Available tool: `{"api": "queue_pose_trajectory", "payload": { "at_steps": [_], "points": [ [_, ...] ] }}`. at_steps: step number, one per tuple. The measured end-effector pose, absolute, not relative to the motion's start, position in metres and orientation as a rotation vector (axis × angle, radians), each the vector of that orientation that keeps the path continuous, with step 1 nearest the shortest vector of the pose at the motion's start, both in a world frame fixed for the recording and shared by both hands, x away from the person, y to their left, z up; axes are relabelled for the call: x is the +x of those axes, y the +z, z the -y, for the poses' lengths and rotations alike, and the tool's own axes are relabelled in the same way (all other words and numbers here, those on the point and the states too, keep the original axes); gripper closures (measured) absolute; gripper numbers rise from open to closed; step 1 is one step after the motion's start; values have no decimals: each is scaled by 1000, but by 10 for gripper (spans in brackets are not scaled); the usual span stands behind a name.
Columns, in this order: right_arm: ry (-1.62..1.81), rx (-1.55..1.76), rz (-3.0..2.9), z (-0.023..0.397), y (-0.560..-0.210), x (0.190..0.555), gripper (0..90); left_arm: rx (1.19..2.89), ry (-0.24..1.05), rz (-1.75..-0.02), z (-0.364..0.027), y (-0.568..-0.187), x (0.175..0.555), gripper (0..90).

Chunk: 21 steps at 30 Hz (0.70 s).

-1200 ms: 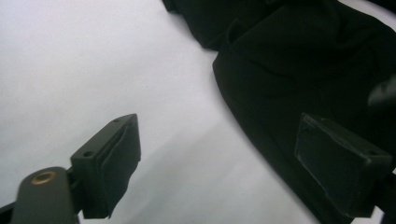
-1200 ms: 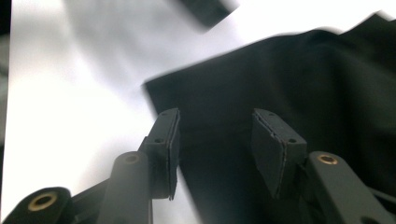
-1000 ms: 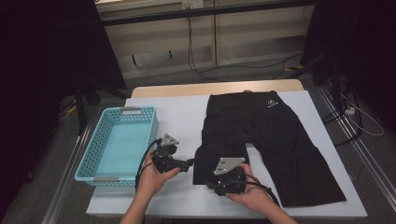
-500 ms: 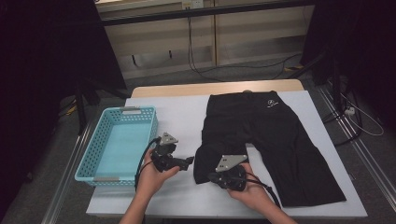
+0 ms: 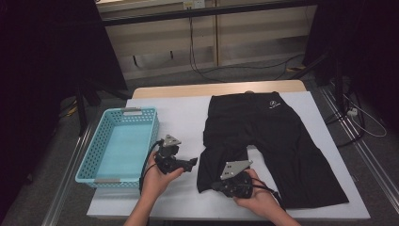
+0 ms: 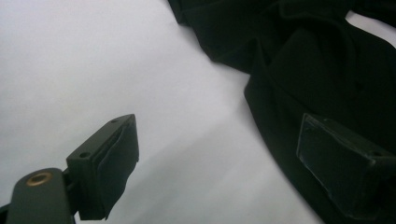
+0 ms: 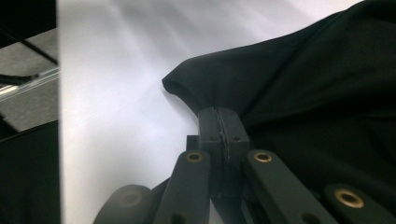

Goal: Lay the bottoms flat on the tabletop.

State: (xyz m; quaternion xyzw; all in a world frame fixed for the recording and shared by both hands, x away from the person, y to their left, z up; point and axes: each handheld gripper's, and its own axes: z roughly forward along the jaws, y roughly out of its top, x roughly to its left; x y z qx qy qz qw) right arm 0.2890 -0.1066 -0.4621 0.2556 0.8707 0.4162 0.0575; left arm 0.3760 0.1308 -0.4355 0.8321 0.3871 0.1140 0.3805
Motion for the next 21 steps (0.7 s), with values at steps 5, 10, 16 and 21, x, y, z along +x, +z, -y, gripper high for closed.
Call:
{"api": "queue_pose_trajectory", "payload": {
  "at_steps": [5,10,16,21],
  "points": [
    [1257,767,-2663,112,-461,277,897,2128,281,-970,-128,-435,378,145],
    [1226,715,-2701,116,-458,267,895,2147,260,-971,-125,-438,378,142],
    [1252,688,-2724,118,-457,266,815,2151,259,-972,-126,-438,379,140],
    [1303,648,-2671,95,-452,267,568,2137,278,-998,-131,-438,378,137]
  ]
}}
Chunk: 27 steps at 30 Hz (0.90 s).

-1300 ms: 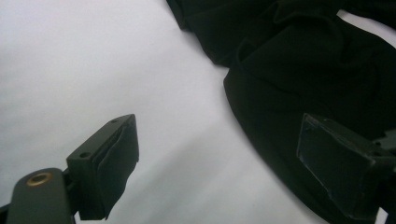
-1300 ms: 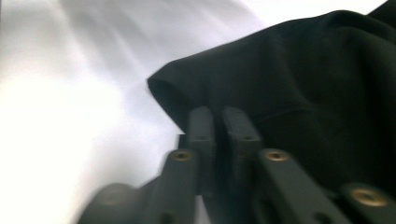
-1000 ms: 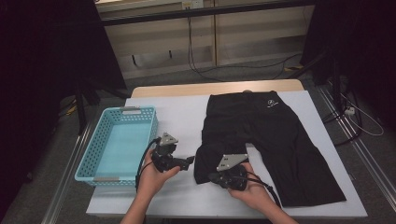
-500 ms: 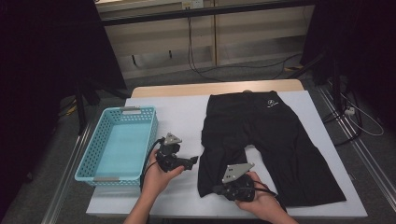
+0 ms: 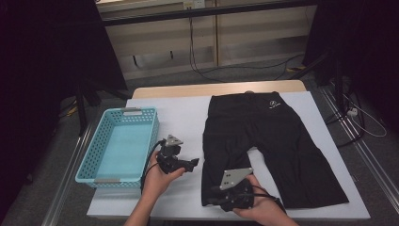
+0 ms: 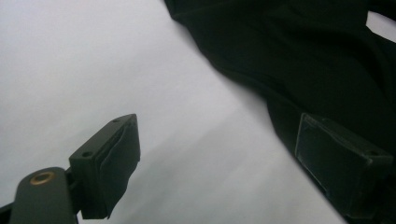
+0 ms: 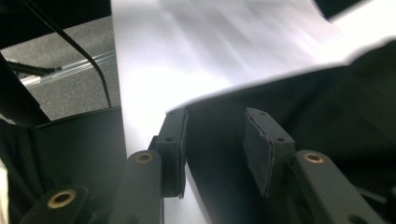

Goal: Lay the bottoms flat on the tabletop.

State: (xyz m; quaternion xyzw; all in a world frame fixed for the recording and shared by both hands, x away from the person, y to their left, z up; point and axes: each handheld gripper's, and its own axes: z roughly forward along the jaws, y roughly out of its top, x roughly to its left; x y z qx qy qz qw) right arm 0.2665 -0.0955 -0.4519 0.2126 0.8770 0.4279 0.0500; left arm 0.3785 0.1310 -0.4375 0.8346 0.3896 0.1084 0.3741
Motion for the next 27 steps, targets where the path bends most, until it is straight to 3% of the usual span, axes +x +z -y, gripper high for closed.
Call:
{"api": "queue_pose_trajectory", "payload": {
  "at_steps": [4,9,17,27],
  "points": [
    [1234,556,-2697,77,-462,268,595,2130,282,-1009,-134,-436,377,136],
    [1220,564,-2669,74,-462,274,885,2128,280,-1011,-133,-438,379,136],
    [1260,529,-2743,71,-459,264,897,2104,237,-1014,-122,-442,384,154],
    [1292,514,-2735,69,-457,259,897,2097,206,-1011,-112,-449,389,340]
  ]
}}
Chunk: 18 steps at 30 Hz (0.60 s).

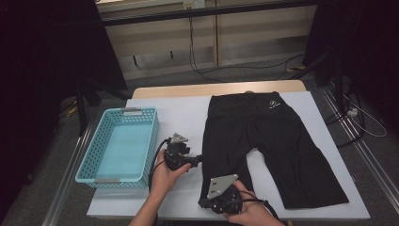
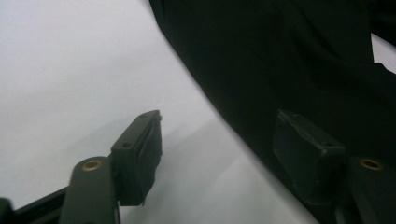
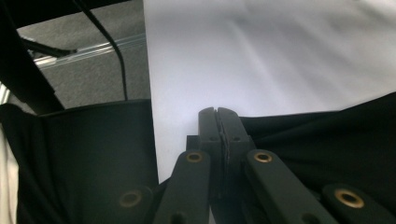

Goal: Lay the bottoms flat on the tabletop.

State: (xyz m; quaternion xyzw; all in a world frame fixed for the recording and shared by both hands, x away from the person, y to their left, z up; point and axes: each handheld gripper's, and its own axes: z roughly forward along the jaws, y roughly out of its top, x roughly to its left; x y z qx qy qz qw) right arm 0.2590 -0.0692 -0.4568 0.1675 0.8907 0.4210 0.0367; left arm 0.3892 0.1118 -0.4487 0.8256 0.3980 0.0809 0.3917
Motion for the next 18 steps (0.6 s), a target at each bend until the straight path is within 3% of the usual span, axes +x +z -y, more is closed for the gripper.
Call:
{"api": "queue_pose_trajectory", "payload": {
  "at_steps": [4,7,13,18],
  "points": [
    [1323,480,-2713,69,-449,256,897,2102,189,-1012,-110,-450,390,395],
    [1337,490,-2708,72,-450,256,882,2101,174,-1012,-107,-452,391,498],
    [1316,628,-2618,85,-443,259,562,2124,142,-1010,-99,-455,391,621],
    [1275,770,-2509,110,-438,271,519,2136,163,-1035,-96,-454,393,755]
  ]
}}
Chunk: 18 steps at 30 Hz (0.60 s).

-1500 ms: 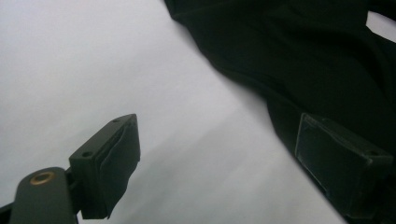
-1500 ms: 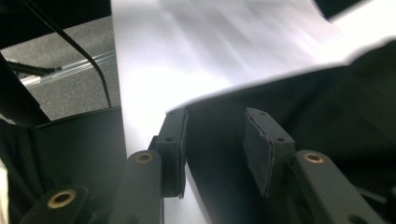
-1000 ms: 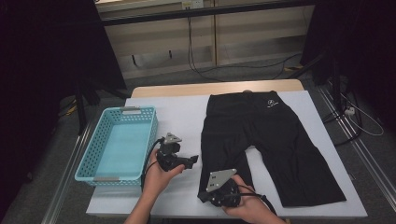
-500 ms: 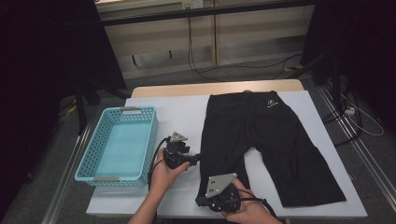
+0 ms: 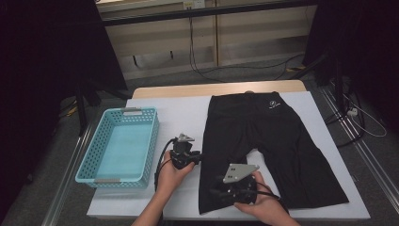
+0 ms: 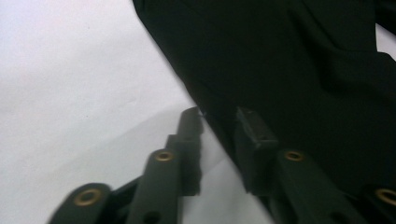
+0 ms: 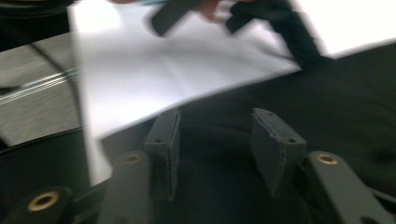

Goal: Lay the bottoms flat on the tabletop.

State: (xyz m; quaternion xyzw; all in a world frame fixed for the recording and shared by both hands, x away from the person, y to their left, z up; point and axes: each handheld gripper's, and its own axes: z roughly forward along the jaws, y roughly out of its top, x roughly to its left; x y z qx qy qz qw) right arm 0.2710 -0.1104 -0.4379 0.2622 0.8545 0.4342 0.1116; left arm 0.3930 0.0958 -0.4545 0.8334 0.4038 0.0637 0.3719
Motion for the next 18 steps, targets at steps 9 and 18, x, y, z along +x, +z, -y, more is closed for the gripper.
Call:
{"api": "queue_pose_trajectory", "payload": {
  "at_steps": [9,18],
  "points": [
    [1034,991,-2355,155,-439,288,500,2142,156,-1033,-91,-454,392,900],
    [934,1156,-2310,179,-451,297,570,2102,203,-1089,-106,-456,401,900]
  ]
}}
